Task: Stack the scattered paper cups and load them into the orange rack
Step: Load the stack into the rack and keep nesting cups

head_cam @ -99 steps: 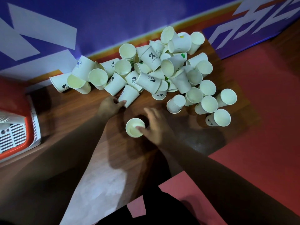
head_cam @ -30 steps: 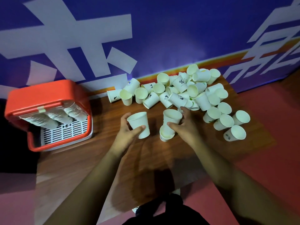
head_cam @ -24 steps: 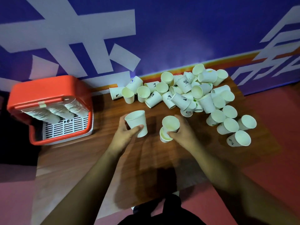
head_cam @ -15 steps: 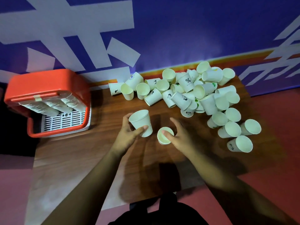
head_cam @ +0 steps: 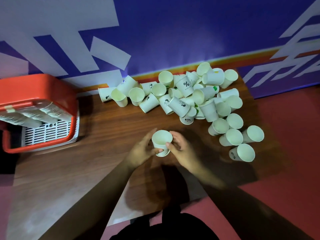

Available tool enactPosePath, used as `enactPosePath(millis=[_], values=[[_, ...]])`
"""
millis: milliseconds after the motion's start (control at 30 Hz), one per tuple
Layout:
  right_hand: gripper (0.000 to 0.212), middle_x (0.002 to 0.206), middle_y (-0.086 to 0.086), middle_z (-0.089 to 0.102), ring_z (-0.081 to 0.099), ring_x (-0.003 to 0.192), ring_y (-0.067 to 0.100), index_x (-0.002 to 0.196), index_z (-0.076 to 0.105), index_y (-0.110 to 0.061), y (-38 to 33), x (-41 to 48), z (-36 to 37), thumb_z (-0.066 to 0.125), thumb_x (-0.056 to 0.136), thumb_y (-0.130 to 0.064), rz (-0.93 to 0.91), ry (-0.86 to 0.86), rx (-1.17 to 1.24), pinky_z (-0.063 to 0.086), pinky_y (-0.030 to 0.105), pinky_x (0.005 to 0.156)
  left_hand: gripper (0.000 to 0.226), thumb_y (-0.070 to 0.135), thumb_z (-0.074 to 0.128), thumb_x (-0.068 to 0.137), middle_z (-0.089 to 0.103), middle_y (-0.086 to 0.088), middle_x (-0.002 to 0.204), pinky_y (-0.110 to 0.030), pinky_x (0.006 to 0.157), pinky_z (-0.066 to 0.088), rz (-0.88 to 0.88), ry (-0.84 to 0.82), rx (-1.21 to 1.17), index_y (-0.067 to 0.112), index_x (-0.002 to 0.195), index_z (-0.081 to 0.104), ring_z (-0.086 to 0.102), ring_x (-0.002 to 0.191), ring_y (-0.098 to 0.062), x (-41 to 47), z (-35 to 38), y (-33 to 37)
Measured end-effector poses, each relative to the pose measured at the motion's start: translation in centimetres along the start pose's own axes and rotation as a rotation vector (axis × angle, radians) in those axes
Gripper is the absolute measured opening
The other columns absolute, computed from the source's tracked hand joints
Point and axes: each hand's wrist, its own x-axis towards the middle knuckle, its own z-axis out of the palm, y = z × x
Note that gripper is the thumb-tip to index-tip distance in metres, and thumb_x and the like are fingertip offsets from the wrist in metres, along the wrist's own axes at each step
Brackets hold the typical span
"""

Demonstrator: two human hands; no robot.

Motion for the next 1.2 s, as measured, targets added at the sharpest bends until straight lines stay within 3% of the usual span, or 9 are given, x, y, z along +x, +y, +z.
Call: enactPosePath(millis=[67, 167, 300, 433, 633, 767, 900, 1000, 1200], values=[[0.052, 0.132, -0.008, 0.06, 0.055, 0.123, 0.006, 0.134, 0.052, -0.026, 1.3, -0.1, 0.4, 0.065, 0.085, -0.037, -0.011, -0.021, -0.061, 0.045, 0.035, 0.106, 0.084, 0.063, 0.076, 0.07, 0.049, 0.011, 0.149, -0.043, 0.115, 0.04, -0.012, -0.033, 0.006, 0.063, 0.14, 0.031, 0.051, 0.134, -0.011, -0.3, 0.2, -0.9], [0.055, 0.142, -0.006, 0.053, 0.05, 0.128, 0.008, 0.144, 0.046, -0.023, 1.8, -0.4, 1.2, 0.064, 0.091, -0.027, -0.035, -0.022, -0.17, 0.039, 0.028, 0.109, 0.084, 0.07, 0.073, 0.071, 0.041, 0.01, 0.155, -0.041, 0.118, 0.036, 0.001, -0.049, 0.018, 0.064, 0.142, 0.029, 0.044, 0.14, -0.01, -0.5, 0.3, -2.1], [0.057, 0.146, -0.005, 0.049, 0.047, 0.13, 0.01, 0.147, 0.04, -0.025, 3.4, -0.4, 1.8, 0.061, 0.094, -0.022, -0.078, -0.072, -0.326, 0.03, 0.011, 0.103, 0.071, 0.033, 0.07, 0.088, 0.043, 0.007, 0.152, -0.044, 0.117, 0.036, 0.011, -0.007, 0.12, 0.034, 0.15, 0.037, 0.043, 0.142, -0.014, -0.8, 0.5, -2.8], [0.058, 0.15, -0.005, 0.044, 0.042, 0.136, 0.011, 0.148, 0.037, -0.028, 4.0, -0.5, 1.4, 0.06, 0.095, -0.032, -0.054, -0.076, -0.348, 0.032, 0.023, 0.111, 0.065, 0.018, 0.07, 0.092, 0.048, -0.001, 0.15, -0.036, 0.116, 0.037, 0.011, 0.035, 0.232, 0.02, 0.15, 0.041, 0.045, 0.138, -0.017, -1.0, 0.8, -2.0], [0.05, 0.136, 0.004, 0.053, 0.052, 0.125, 0.016, 0.14, 0.047, -0.019, 3.2, -1.7, -4.4, 0.058, 0.094, -0.035, -0.053, 0.173, -0.346, 0.043, 0.038, 0.105, 0.034, 0.026, 0.065, 0.092, 0.05, 0.002, 0.118, -0.04, 0.097, 0.051, 0.037, 0.233, 0.232, 0.018, 0.125, 0.058, 0.056, 0.108, -0.016, -0.7, 1.0, 0.4], [0.034, 0.12, 0.009, 0.059, 0.056, 0.114, 0.024, 0.121, 0.058, -0.011, 4.7, -4.3, -11.1, 0.063, 0.09, -0.022, -0.152, 0.431, -0.416, 0.048, 0.044, 0.096, 0.016, 0.022, 0.064, 0.092, 0.06, 0.008, 0.105, -0.034, 0.086, 0.051, 0.146, 0.181, 0.226, 0.027, 0.105, 0.057, 0.06, 0.098, -0.015, 0.8, 3.8, 4.3], [0.035, 0.104, 0.014, 0.061, 0.057, 0.098, 0.03, 0.109, 0.057, -0.004, 7.7, -6.9, -16.7, 0.062, 0.082, -0.025, -0.081, 0.586, -0.507, 0.048, 0.042, 0.085, 0.023, 0.013, 0.064, 0.092, 0.068, 0.006, 0.097, -0.028, 0.084, 0.051, 0.159, 0.03, 0.166, 0.027, 0.108, 0.055, 0.065, 0.09, -0.014, 2.0, 9.0, 8.0], [0.055, 0.105, 0.017, 0.063, 0.061, 0.095, 0.037, 0.115, 0.056, -0.002, 10.1, -7.5, -19.3, 0.066, 0.075, -0.038, 0.051, 0.631, -0.578, 0.049, 0.042, 0.082, 0.023, 0.013, 0.068, 0.09, 0.063, -0.003, 0.1, -0.04, 0.088, 0.055, 0.193, -0.06, 0.207, 0.021, 0.109, 0.058, 0.065, 0.09, -0.02, 3.5, 12.9, 10.0], [0.09, 0.128, 0.018, 0.056, 0.056, 0.113, 0.037, 0.131, 0.046, -0.002, 14.1, -5.5, -21.8, 0.077, 0.068, -0.057, 0.163, 0.57, -0.627, 0.05, 0.043, 0.09, 0.061, 0.021, 0.073, 0.086, 0.044, -0.012, 0.133, -0.033, 0.102, 0.041, 0.314, -0.144, 0.447, 0.013, 0.14, 0.045, 0.053, 0.118, -0.027, 7.0, 19.5, 13.8]])
